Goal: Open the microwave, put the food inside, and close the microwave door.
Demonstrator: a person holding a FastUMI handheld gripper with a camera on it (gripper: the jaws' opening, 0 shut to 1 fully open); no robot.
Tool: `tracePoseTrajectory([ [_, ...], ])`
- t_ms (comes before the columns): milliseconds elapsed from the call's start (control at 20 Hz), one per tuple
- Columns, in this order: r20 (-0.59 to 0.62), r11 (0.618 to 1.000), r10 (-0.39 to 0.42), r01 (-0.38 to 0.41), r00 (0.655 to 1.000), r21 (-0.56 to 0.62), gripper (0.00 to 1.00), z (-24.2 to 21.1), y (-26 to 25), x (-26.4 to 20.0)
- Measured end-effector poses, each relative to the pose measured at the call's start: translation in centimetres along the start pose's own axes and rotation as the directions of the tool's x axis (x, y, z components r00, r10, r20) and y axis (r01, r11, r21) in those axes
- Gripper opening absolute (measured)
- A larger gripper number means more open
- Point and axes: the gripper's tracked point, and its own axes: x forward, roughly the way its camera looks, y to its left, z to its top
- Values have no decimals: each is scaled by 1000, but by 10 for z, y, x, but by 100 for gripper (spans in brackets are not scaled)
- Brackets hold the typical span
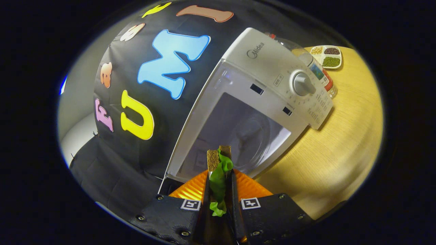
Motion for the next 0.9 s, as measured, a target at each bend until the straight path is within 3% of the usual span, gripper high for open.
tracePoseTrajectory([
  [450, 108, 998, -14, 7, 994, 56, 28, 13, -17, 58],
  [900, 129, 994, -101, 96, 986, 47, 31, 21, -49, 98],
])
